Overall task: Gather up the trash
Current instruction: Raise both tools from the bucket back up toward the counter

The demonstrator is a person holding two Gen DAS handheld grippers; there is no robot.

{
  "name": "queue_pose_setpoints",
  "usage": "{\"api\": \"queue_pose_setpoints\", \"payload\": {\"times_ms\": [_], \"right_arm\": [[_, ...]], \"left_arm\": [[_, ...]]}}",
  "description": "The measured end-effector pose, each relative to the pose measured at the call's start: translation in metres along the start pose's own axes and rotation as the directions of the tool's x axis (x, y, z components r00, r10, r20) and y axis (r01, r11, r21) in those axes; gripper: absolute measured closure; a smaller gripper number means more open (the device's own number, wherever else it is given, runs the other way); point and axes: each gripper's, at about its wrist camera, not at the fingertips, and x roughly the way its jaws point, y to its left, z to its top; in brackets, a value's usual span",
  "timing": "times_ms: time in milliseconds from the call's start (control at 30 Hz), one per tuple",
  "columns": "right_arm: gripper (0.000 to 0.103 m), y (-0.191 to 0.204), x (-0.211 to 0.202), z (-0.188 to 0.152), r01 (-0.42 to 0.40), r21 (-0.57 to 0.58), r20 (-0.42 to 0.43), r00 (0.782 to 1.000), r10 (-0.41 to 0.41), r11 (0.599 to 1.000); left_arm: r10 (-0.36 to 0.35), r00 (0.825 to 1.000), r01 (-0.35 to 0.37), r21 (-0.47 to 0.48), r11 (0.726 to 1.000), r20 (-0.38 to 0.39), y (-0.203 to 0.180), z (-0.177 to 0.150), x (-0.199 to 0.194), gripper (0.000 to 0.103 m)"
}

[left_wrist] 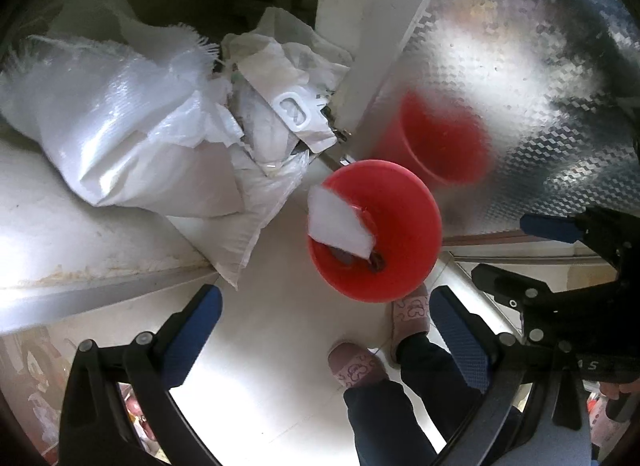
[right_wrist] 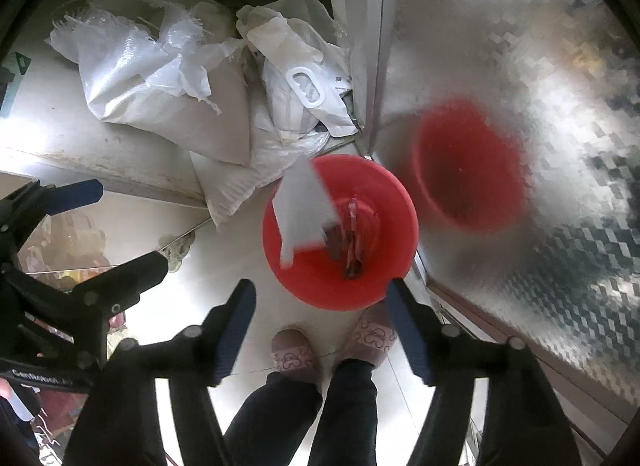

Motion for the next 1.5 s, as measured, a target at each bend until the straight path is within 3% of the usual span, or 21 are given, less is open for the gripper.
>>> {"api": "queue_pose_setpoints", "payload": {"times_ms": [100,267,433,667,800,967,1167,1300,1500], "right_arm": [[0.030,0.004,-0.010,-0.002,0.004,-0.010,0.003,1.000,-0.004,1.000],[0.011,0.010,-0.032,-0.010,0.013,-0.017,0.019,1.000,-0.013,1.000],[0.000,0.018,-0.069,-0.020,0.008,-0.012,0.042,0.999,-0.007,1.000],[0.001,0.041,-0.143,-0.040,-0.018,-0.020,0.085,0.996,0.020,1.000],[0.001,0.058,-0.201,-0.046,-0.024,-0.040,0.144,0.989,0.029,0.999],[0.000,0.075,-0.285,-0.048,-0.031,-0.112,0.256,0.965,0.059,0.993],[0.000,0.074,-0.362,-0.050,-0.007,-0.103,0.377,0.925,0.046,0.995],[0.000,0.063,-0.397,-0.052,0.004,-0.059,0.455,0.890,0.023,0.998],[0.000,0.046,-0.422,-0.050,0.025,0.013,0.512,0.858,-0.028,1.000]], "left_arm": [[0.006,1.000,-0.006,-0.005,1.000,0.005,0.001,-0.005,-0.015,0.000],[0.025,0.999,-0.025,-0.005,1.000,0.029,0.002,-0.015,-0.051,0.000],[0.036,0.998,-0.035,-0.021,0.999,0.050,0.002,-0.024,-0.094,0.000],[0.029,0.995,-0.028,-0.013,1.000,0.097,-0.006,-0.040,-0.187,0.000],[0.038,0.988,-0.034,-0.030,0.999,0.150,-0.013,-0.044,-0.261,0.000],[0.046,0.965,-0.050,0.010,0.999,0.259,-0.025,-0.041,-0.345,0.000],[0.024,0.920,-0.047,0.050,0.998,0.391,-0.038,-0.027,-0.425,0.000],[-0.004,0.899,-0.044,0.098,0.994,0.437,-0.053,-0.017,-0.451,0.000],[-0.033,0.888,-0.053,0.172,0.984,0.459,-0.075,0.002,-0.465,0.000]]}}
